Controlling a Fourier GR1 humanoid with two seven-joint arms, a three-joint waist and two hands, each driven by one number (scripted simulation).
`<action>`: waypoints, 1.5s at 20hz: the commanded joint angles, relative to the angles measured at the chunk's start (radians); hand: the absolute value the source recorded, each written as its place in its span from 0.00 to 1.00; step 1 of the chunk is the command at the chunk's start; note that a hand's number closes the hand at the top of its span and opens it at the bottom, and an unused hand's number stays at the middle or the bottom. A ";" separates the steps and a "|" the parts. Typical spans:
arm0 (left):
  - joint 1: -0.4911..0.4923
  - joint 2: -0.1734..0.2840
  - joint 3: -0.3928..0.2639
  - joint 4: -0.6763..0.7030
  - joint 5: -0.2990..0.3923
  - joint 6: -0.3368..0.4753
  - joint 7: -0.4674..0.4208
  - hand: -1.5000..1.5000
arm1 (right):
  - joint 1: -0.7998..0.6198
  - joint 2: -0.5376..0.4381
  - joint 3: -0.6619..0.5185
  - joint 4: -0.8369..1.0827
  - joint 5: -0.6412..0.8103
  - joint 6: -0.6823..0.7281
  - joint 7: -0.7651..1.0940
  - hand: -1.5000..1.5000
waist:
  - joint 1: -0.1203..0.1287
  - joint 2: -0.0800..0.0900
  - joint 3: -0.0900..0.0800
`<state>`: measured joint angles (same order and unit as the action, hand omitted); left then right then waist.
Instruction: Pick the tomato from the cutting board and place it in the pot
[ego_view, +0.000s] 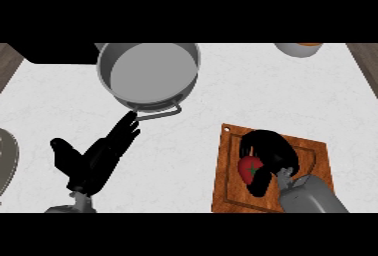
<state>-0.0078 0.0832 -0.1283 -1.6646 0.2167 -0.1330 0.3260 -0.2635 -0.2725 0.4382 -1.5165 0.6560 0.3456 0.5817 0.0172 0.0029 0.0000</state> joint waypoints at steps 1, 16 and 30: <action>-0.006 -0.008 -0.030 -0.012 -0.030 0.006 0.005 0.50 | -0.253 0.044 -0.053 0.239 -0.028 0.059 -0.107 1.00 | 0.031 0.008 0.001; 0.024 0.002 0.023 -0.001 -0.009 -0.011 -0.013 0.50 | -0.373 0.019 -0.147 0.204 0.165 -0.154 -0.158 1.00 | -0.030 -0.010 -0.001; -0.039 0.016 0.048 -0.007 0.010 -0.019 0.053 0.50 | -0.688 0.078 -0.396 0.023 -0.067 -0.027 -0.145 1.00 | -0.010 -0.004 0.000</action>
<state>-0.0134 0.0863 -0.0930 -1.6588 0.2101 -0.1460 0.3354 -0.8492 -0.2135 0.1220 -1.4986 0.6621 0.2888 0.4265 0.0027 -0.0024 -0.0003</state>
